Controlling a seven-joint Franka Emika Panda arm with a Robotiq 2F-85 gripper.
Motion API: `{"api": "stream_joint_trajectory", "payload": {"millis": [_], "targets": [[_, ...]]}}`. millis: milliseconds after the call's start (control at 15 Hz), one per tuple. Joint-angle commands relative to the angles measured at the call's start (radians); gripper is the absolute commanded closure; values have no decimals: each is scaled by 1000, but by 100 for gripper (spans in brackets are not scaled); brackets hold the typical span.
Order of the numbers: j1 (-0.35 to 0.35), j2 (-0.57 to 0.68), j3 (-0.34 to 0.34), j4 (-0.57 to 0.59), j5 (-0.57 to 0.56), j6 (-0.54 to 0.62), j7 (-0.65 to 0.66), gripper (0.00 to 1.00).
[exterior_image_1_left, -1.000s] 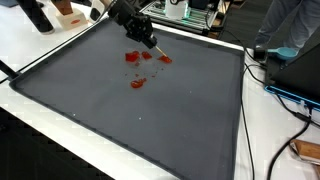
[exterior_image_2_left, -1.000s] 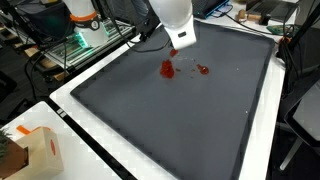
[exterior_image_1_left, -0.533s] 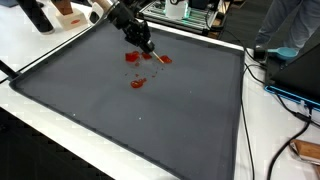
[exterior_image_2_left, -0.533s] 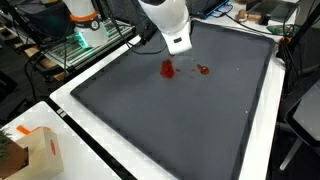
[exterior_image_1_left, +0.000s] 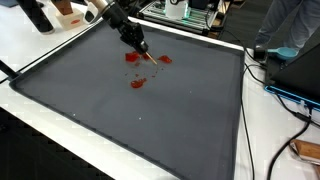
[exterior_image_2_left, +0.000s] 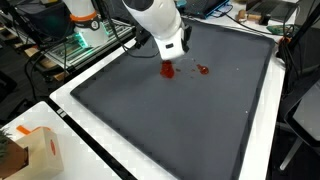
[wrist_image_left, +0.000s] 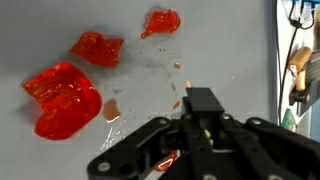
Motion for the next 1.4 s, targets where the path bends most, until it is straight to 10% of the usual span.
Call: {"api": "stream_joint_trajectory", "payload": {"millis": [0,1333], "targets": [[-29,0,-8,-23,56,13,-26,97],[-111,69,-50,-17,176,-50,-118,97]]}}
